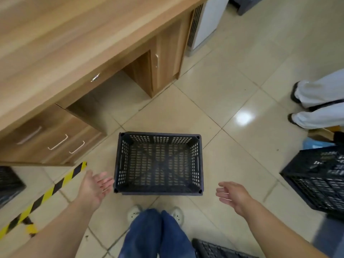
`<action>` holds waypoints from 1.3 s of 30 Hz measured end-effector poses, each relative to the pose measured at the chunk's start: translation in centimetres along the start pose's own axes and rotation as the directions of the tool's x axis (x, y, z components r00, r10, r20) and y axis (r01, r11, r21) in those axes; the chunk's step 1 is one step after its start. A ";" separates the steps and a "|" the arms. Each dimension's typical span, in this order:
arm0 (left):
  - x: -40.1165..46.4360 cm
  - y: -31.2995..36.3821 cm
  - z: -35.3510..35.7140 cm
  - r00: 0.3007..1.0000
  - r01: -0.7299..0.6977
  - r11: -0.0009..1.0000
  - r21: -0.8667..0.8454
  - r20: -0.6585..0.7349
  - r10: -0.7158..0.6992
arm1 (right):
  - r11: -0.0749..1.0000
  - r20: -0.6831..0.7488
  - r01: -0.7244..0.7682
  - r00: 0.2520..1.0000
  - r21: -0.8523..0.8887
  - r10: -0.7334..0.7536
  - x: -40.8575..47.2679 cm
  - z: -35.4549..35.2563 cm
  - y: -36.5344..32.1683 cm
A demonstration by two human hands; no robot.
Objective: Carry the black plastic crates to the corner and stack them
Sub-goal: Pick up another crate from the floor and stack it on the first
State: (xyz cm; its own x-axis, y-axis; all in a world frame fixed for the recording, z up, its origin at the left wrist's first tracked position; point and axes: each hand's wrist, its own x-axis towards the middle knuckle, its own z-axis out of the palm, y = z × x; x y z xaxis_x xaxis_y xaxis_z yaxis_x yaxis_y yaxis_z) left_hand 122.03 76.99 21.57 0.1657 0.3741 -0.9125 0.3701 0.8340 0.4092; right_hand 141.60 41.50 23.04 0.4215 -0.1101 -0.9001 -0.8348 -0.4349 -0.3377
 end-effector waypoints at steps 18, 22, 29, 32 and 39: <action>23.6 -3.5 2.0 0.985 -0.096 0.993 -0.076 -0.148 0.084 | 0.998 -0.115 0.054 0.992 0.017 -0.052 22.7 9.8 1.1; 25.4 -3.5 2.1 0.995 -0.058 0.991 -0.122 -0.092 0.047 | 0.980 -0.102 0.041 0.995 0.194 -0.022 24.1 11.2 0.9; 25.8 -2.8 1.1 1.000 -0.013 0.988 -0.155 -0.007 0.012 | 0.942 -0.086 0.011 0.996 0.336 0.019 24.6 10.9 0.8; 24.3 -1.9 0.4 1.000 0.006 0.995 -0.104 -0.011 -0.007 | 0.943 -0.080 -0.025 0.995 0.333 0.055 23.0 10.3 0.4; 16.3 1.4 -2.6 0.998 0.041 0.999 -0.032 -0.047 -0.042 | 0.961 -0.054 -0.096 0.992 0.260 0.114 14.1 8.7 -0.7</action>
State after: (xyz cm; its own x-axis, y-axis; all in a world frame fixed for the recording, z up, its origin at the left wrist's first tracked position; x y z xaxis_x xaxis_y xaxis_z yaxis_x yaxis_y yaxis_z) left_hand 122.90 85.34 7.26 0.1072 0.3572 -0.9279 0.3474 0.8610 0.3716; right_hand 145.06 48.05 8.19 0.3419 -0.2067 -0.9167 -0.9347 -0.1752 -0.3091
